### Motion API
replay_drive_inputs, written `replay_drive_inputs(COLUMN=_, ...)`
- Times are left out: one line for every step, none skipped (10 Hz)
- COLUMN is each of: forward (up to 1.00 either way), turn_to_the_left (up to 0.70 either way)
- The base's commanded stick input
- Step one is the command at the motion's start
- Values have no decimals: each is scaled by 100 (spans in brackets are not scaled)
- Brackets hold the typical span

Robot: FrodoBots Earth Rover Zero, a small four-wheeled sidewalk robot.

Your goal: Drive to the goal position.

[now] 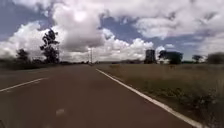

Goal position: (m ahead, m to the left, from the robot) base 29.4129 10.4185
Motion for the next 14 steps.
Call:
replay_drive_inputs(forward=70, turn_to_the_left=0)
replay_drive_inputs(forward=70, turn_to_the_left=0)
replay_drive_inputs(forward=70, turn_to_the_left=0)
replay_drive_inputs(forward=70, turn_to_the_left=25)
replay_drive_inputs(forward=70, turn_to_the_left=31)
replay_drive_inputs(forward=70, turn_to_the_left=0)
replay_drive_inputs(forward=70, turn_to_the_left=0)
replay_drive_inputs(forward=70, turn_to_the_left=0)
replay_drive_inputs(forward=70, turn_to_the_left=0)
replay_drive_inputs(forward=70, turn_to_the_left=0)
replay_drive_inputs(forward=70, turn_to_the_left=0)
replay_drive_inputs(forward=70, turn_to_the_left=24)
replay_drive_inputs(forward=70, turn_to_the_left=32)
replay_drive_inputs(forward=70, turn_to_the_left=3)
